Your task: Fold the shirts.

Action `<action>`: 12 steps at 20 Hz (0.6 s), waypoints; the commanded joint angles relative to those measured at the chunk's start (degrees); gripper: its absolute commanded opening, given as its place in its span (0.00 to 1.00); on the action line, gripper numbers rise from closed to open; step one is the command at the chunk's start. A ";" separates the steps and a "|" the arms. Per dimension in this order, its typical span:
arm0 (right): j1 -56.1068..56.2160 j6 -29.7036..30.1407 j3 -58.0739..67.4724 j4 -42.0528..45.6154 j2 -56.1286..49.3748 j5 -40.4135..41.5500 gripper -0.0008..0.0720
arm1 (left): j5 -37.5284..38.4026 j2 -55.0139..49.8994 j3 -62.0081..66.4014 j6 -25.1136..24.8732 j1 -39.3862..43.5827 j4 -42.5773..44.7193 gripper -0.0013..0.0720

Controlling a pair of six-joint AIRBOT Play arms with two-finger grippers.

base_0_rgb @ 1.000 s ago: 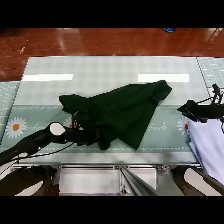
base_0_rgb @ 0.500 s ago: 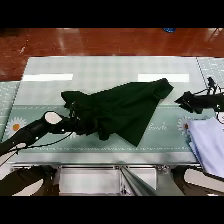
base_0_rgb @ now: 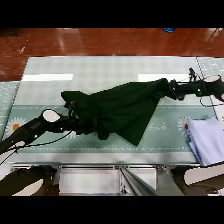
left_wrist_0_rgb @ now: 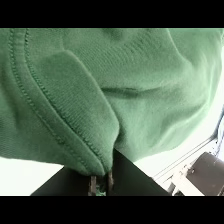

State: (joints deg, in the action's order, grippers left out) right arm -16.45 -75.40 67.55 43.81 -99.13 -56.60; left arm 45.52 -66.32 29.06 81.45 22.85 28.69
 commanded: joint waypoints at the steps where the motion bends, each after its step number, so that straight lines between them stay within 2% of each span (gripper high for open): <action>1: 3.58 -0.20 6.25 -1.73 -4.79 0.37 0.37 | 0.17 0.00 0.11 0.00 -0.09 -0.02 0.05; 2: 4.39 0.26 7.74 -1.73 -4.98 0.61 0.16 | 0.15 0.00 0.33 -0.02 -0.11 -0.02 0.05; 3: 4.92 1.95 9.51 -1.73 -4.94 0.15 0.04 | 0.26 0.04 0.85 0.00 -0.63 -0.02 0.05; 7: 5.07 0.87 19.32 1.60 -1.90 -6.60 0.04 | 4.79 2.05 9.29 -1.77 -9.88 0.00 0.05; 12: 5.07 -2.84 36.65 6.84 8.76 -10.56 0.04 | 9.42 7.23 33.68 -1.70 -27.89 -0.02 0.05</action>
State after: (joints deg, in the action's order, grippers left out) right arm -11.51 -76.18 95.31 48.03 -95.46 -64.58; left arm 51.44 -61.41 50.43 79.94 3.66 28.75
